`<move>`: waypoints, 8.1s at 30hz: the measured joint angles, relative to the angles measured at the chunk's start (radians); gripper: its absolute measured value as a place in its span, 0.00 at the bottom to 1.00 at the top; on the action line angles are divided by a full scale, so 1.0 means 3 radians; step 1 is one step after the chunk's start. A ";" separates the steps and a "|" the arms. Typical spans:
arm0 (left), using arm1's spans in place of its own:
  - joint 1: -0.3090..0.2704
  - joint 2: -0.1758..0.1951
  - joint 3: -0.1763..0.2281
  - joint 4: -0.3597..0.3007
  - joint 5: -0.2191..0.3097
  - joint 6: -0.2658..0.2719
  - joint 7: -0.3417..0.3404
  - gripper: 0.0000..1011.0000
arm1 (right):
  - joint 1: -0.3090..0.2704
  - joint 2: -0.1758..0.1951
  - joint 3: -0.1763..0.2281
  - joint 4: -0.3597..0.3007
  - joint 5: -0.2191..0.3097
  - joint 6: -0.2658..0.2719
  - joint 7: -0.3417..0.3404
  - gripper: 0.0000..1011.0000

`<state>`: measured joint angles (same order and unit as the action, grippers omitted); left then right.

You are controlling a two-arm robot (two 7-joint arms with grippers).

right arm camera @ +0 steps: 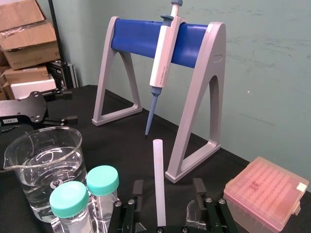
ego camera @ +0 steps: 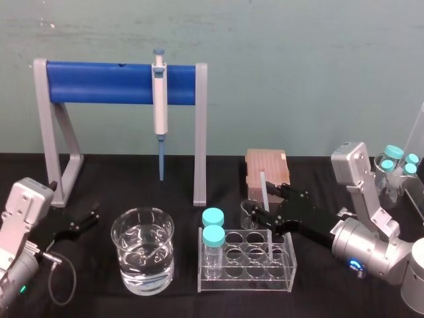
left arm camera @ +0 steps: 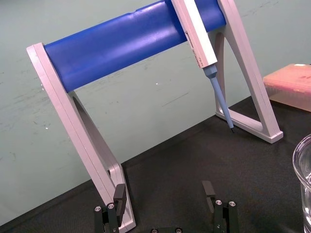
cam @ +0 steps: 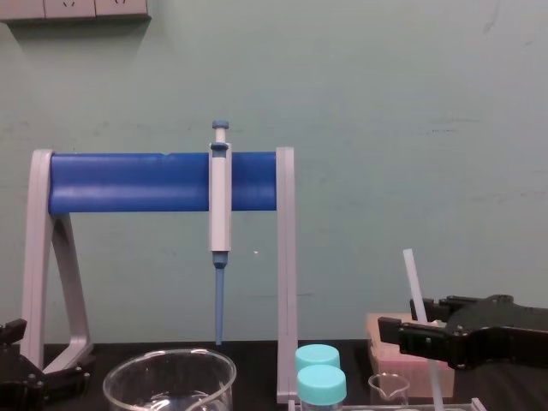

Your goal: Pick up the stirring rod with one hand, then place it down.

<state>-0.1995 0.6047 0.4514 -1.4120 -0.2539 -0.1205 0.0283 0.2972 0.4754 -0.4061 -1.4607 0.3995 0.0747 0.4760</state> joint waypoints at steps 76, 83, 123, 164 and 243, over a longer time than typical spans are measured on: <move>0.0000 0.0000 0.0000 0.0000 0.0000 0.0000 0.0000 0.99 | -0.0307 0.0328 0.0668 -0.0903 0.0425 -0.0124 -0.0137 0.07; 0.0000 0.0000 0.0000 0.0000 0.0000 0.0000 0.0000 0.99 | -0.0307 0.0320 0.0668 -0.0889 0.0422 -0.0135 -0.0133 0.07; 0.0000 0.0000 0.0000 0.0000 0.0000 0.0000 0.0000 0.99 | -0.0305 0.0310 0.0662 -0.0870 0.0415 -0.0158 -0.0125 0.07; 0.0000 0.0000 0.0000 0.0000 0.0000 0.0000 0.0000 0.99 | -0.0305 0.0310 0.0662 -0.0870 0.0415 -0.0158 -0.0125 0.07; 0.0000 0.0000 0.0000 0.0000 0.0000 0.0000 0.0000 0.99 | -0.0176 0.0104 0.0124 -0.0051 0.0506 -0.0309 0.0098 0.07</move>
<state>-0.1995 0.6047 0.4514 -1.4120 -0.2539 -0.1205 0.0283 0.2444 0.5065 -0.3689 -1.4759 0.5513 -0.0181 0.5053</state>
